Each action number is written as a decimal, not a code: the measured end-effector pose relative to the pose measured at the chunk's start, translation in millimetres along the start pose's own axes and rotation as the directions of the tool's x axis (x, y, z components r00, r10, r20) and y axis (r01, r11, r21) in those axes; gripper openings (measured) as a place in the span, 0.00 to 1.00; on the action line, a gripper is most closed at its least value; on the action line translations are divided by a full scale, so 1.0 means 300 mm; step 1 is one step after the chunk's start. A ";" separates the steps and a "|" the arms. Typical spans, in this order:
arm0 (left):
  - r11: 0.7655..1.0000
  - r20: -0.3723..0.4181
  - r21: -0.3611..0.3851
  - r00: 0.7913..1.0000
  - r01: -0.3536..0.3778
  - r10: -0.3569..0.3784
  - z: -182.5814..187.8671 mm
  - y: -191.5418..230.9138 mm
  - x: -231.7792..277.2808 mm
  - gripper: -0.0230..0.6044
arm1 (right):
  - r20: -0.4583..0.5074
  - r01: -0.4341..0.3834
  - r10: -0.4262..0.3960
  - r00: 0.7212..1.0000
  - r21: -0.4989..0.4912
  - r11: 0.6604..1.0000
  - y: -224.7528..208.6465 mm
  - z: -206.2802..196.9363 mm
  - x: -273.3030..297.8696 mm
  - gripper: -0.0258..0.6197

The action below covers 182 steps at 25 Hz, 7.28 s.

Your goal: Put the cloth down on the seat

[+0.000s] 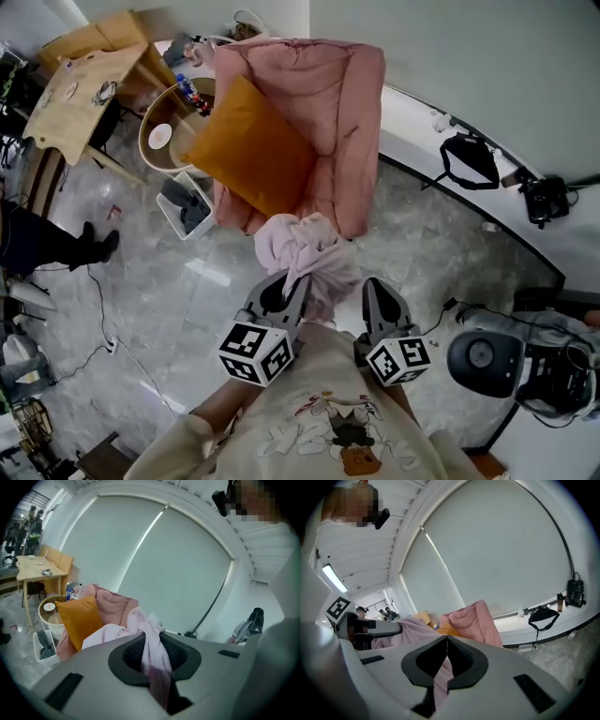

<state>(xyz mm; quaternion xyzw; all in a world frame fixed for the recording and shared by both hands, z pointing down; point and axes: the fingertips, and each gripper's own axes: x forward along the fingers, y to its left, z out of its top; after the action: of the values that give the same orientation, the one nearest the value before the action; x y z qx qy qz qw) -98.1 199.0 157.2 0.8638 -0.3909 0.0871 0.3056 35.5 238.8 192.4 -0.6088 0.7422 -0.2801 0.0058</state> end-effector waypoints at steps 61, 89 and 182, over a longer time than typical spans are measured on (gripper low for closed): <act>0.995 -0.118 0.037 0.989 -0.088 0.091 -0.012 0.445 0.896 0.13 | -0.300 -0.138 0.096 0.949 -0.125 0.982 -0.452 -0.085 0.957 0.07; 0.972 -0.206 -0.065 0.956 -0.225 0.207 -0.325 0.674 1.157 0.13 | -0.426 -0.111 0.086 0.901 -0.034 0.993 -0.614 -0.346 1.152 0.07; 0.940 -0.403 -0.152 0.887 -0.306 0.224 -0.890 1.081 1.783 0.13 | -0.559 -0.061 0.027 0.829 -0.043 0.997 -0.903 -0.645 1.444 0.07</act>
<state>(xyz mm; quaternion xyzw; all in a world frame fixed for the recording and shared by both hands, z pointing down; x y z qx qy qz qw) 52.6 -139.3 727.7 0.7312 -0.4459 0.2520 0.4506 99.5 -102.6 614.3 -0.4834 0.7332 -0.4235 -0.2224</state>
